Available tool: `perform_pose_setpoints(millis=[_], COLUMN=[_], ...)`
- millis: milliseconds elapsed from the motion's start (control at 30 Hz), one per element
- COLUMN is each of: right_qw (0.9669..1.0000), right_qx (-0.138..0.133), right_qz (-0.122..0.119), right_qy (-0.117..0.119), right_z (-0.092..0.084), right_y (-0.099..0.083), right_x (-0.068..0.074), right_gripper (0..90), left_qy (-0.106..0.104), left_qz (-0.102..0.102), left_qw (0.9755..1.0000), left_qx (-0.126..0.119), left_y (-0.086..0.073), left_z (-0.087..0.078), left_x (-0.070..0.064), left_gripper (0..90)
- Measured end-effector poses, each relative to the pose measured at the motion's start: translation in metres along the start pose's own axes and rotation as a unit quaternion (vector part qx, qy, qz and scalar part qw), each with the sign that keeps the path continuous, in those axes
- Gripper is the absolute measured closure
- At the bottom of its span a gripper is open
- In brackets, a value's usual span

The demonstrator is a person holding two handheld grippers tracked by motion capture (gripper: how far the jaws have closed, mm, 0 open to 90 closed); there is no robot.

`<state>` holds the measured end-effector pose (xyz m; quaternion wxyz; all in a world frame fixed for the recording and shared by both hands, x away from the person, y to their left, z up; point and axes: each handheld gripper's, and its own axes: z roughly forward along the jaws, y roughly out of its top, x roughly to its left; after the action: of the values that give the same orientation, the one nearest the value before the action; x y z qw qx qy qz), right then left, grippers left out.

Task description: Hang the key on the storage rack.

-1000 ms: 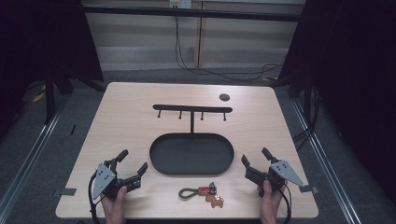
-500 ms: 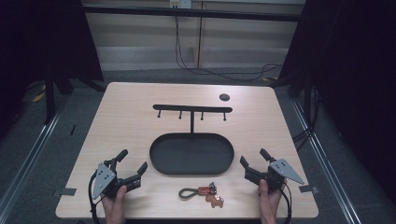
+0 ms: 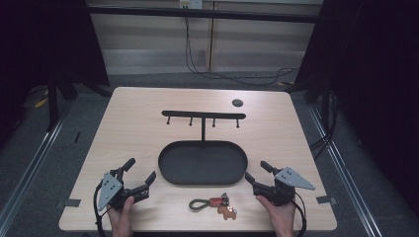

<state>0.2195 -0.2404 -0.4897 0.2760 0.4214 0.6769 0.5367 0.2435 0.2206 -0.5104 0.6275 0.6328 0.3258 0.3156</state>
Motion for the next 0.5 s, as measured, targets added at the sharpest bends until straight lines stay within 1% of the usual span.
perform_pose_setpoints(millis=[67,133,167,200,233,333,400,433,500], right_qw=[0.9999,0.9999,0.9997,0.9997,0.9996,0.9984,0.9968,0.996,0.9954], right_qx=[0.008,0.006,0.009,0.012,0.016,0.035,0.059,0.068,0.072], right_qz=[-0.006,-0.009,-0.01,-0.01,-0.005,0.002,0.007,0.01,0.006], right_qy=[0.009,0.013,0.019,0.02,0.024,0.045,0.053,0.057,0.063], right_z=[0.002,0.003,0.005,0.006,0.006,0.006,0.007,0.008,0.008], right_y=[0.002,0.004,0.005,0.006,0.007,0.012,0.014,0.015,0.015], right_x=[0.002,0.005,0.006,0.006,0.006,0.009,0.01,0.011,0.012], right_gripper=[29.4,29.6,29.8,30.3,32.2,32.7,32.0,33.8,35.7], left_qy=[0.001,0.0,0.0,0.0,0.0,0.0,0.0,-0.001,-0.001], left_qz=[-0.001,-0.001,-0.001,0.0,-0.001,-0.001,-0.002,0.0,0.0], left_qw=[1.0,1.0,1.0,1.0,1.0,1.0,1.0,1.0,1.0], left_qx=[-0.001,-0.001,-0.001,0.0,0.0,-0.001,-0.001,-0.001,-0.001], left_y=[0.0,0.0,0.0,0.0,0.0,0.0,0.0,0.0,0.0], left_z=[0.0,0.0,0.0,0.0,0.0,0.0,0.0,0.0,0.0], left_x=[0.0,0.0,0.0,0.0,0.0,0.0,0.0,0.0,0.0], left_gripper=[16.0,16.0,16.0,16.0,16.0,16.0,16.0,16.0,16.0])
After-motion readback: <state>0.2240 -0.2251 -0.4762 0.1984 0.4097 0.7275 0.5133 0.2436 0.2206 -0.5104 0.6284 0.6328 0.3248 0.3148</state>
